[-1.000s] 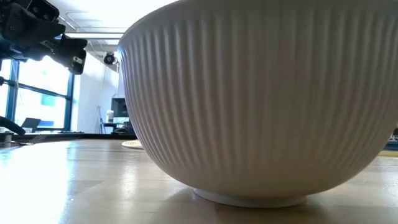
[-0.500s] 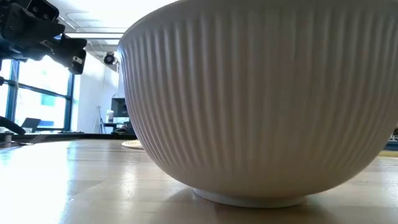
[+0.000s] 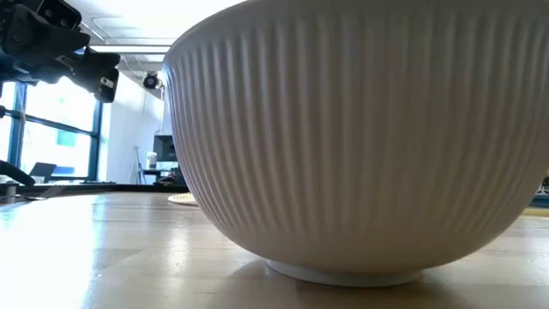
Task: Pick & Place Utensil
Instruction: Put the white bowl on the brown mat
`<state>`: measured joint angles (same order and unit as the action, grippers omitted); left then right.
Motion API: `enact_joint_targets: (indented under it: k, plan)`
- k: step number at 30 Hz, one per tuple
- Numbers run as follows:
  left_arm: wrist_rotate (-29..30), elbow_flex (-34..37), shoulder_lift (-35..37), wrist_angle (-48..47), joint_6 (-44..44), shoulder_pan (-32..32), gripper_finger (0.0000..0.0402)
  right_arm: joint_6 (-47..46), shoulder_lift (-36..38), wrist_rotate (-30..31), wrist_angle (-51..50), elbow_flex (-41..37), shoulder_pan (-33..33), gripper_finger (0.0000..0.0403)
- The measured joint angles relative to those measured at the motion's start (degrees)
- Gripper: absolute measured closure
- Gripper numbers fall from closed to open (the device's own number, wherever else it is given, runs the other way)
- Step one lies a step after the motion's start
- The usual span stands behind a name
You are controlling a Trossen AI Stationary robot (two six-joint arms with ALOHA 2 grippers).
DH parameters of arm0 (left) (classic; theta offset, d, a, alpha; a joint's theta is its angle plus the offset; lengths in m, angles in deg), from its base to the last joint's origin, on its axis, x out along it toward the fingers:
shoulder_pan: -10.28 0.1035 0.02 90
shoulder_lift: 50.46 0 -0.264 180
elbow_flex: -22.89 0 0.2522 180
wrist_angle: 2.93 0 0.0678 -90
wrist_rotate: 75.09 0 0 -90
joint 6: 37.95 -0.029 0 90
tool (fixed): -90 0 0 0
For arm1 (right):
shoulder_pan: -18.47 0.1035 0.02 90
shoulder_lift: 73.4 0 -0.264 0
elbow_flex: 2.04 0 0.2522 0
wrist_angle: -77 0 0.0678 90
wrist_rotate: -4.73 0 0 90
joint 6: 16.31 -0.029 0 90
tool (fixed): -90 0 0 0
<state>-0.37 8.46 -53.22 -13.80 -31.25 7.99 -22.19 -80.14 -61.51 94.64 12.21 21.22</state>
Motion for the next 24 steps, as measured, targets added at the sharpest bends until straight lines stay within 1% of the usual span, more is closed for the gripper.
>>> enact_joint_targets:
  k: [4,7,8,10,12,15,19,24]
  plan:
    - [0.0,0.0,0.0,0.0,0.0,0.0,0.0216,-0.4,0.0,7.2,2.1,0.0,0.0,0.0391]
    - [0.0,0.0,0.0,0.0,0.0,0.0,0.0216,0.6,0.0,14.5,2.2,0.0,0.0,0.0391]
    - [0.0,0.0,0.0,0.0,0.0,0.0,0.0216,0.5,0.0,15.8,1.9,0.0,-0.1,0.0391]
    - [0.0,0.0,0.0,0.0,0.0,0.0,0.0216,0.5,-0.1,16.4,1.5,0.0,-0.1,0.0391]
    - [0.0,0.0,0.0,0.0,0.0,0.0,0.0216,0.3,-0.1,14.9,1.5,0.0,-0.1,0.0391]
    - [0.0,0.0,0.0,0.0,0.0,0.0,0.0216,-0.8,-0.1,9.9,1.5,0.0,-0.1,0.0391]
    - [0.0,0.0,0.0,0.0,0.0,0.0,0.0216,-5.4,-0.2,4.4,1.5,0.0,-0.1,0.0391]
    - [0.0,0.0,0.0,0.0,0.0,0.0,0.0216,-9.3,-3.7,-3.2,1.4,0.2,-0.1,0.0391]
